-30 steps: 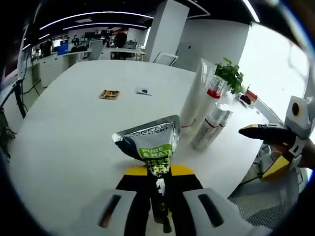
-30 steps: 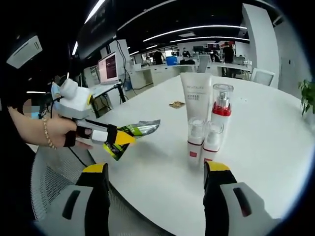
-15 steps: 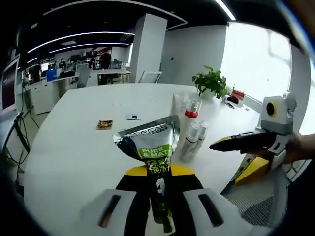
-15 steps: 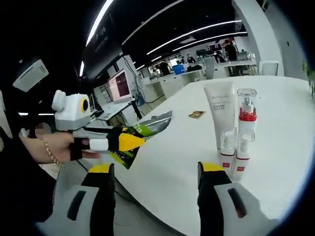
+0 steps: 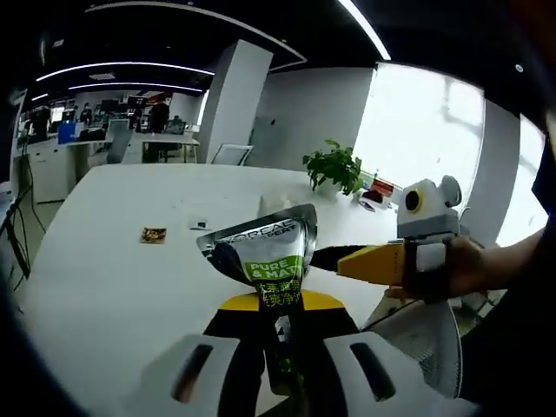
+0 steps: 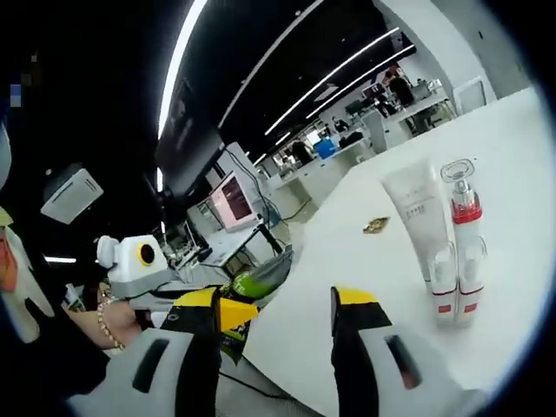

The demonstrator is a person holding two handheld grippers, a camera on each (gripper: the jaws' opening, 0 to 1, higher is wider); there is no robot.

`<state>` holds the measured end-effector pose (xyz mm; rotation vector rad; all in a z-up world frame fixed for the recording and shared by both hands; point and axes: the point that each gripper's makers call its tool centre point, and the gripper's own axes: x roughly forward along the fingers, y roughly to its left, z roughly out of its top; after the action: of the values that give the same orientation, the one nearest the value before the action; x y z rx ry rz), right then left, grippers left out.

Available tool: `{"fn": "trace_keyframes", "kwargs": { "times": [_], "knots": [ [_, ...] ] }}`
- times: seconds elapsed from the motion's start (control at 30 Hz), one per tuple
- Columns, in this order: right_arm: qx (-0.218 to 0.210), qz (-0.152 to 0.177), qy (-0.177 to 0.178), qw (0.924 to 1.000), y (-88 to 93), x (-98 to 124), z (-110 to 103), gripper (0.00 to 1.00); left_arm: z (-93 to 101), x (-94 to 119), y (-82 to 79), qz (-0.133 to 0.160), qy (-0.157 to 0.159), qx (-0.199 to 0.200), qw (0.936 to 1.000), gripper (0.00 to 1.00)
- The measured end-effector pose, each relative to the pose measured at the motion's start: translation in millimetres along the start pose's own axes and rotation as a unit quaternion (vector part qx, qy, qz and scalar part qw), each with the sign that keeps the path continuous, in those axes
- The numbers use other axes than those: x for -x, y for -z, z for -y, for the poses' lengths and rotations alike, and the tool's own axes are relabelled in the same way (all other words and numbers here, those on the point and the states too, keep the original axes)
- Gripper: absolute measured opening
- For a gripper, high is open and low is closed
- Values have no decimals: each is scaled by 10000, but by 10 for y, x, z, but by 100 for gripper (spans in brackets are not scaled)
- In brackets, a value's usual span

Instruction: Arrange the skincare products in the storage area until every visible bottle or jar stands upright without overlapping.

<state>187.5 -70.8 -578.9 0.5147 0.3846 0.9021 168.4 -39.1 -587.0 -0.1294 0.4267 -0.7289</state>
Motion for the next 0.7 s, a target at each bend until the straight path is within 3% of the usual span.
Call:
{"fn": "trace_keyframes", "kwargs": {
  "times": [0.17, 0.3, 0.7],
  "knots": [
    [-133, 153, -76, 9998, -63, -42, -63, 41, 95, 2, -17, 14, 154, 10, 9999, 8],
    [-362, 315, -275, 9985, -128, -60, -147, 19, 144, 2, -7, -1, 263, 32, 9996, 9],
    [-998, 280, -515, 9933, -131, -34, -191, 9, 136, 6, -1, -24, 361, 95, 9993, 19]
  ]
}}
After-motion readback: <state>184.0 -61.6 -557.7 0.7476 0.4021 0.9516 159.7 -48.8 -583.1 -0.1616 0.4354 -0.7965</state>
